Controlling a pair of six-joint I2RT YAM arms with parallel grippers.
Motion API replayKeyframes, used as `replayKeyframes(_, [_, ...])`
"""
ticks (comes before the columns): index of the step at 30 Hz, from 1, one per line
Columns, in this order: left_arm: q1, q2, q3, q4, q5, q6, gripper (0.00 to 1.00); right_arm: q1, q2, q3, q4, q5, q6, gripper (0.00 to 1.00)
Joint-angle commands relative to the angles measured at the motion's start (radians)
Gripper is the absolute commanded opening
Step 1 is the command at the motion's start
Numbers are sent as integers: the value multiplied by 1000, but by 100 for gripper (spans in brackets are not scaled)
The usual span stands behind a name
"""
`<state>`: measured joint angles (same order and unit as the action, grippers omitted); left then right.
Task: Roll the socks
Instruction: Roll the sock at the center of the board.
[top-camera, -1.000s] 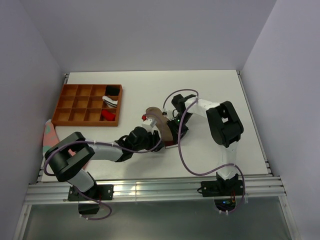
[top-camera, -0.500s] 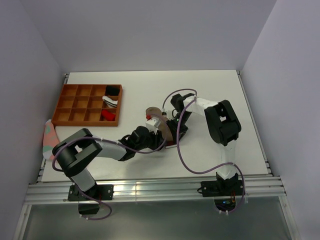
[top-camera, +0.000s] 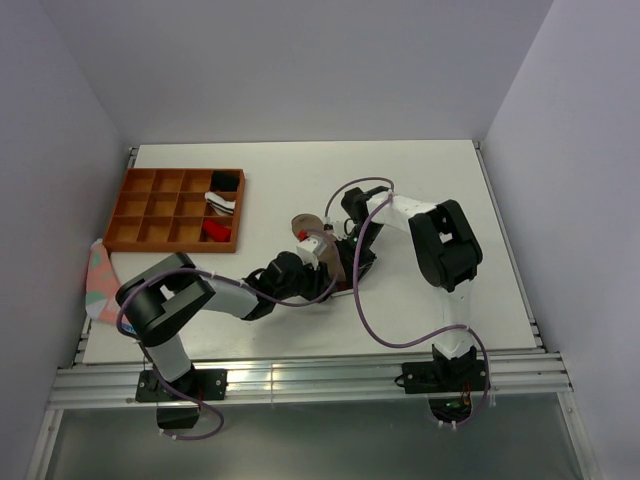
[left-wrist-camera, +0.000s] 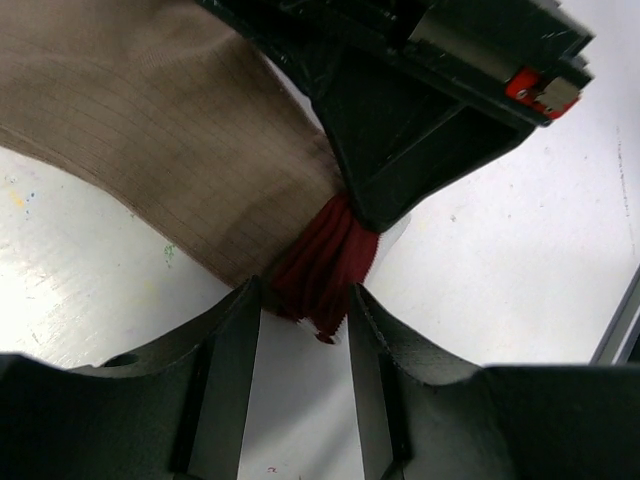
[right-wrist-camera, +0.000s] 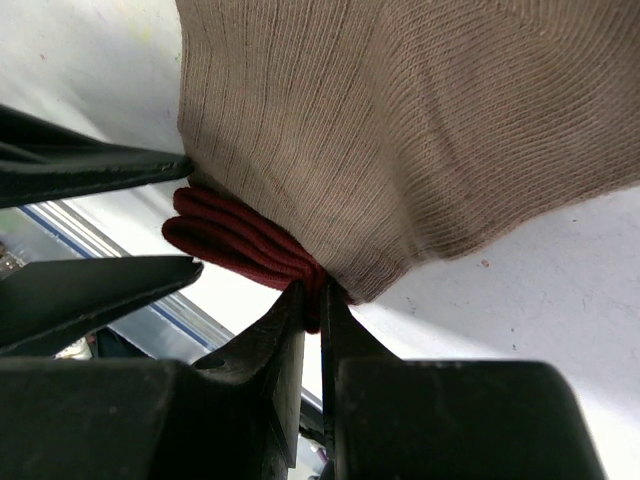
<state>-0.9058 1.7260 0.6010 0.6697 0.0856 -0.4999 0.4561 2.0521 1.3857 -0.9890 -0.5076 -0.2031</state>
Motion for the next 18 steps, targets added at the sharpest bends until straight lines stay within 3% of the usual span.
replayKeyframes(1, [-5, 15, 29, 50, 5, 9, 45, 6, 13, 16, 29, 58, -21, 5])
replayKeyframes(5, [-5, 30, 40, 44, -9, -2, 43, 6, 13, 13, 29, 61, -24, 4])
replayKeyframes(10, [-7, 55, 57, 11, -12, -28, 32, 6, -6, 1, 33, 63, -27, 4])
replayKeyframes(18, [-18, 83, 52, -77, -24, -126, 1, 6, -30, -23, 70, 73, -15, 8])
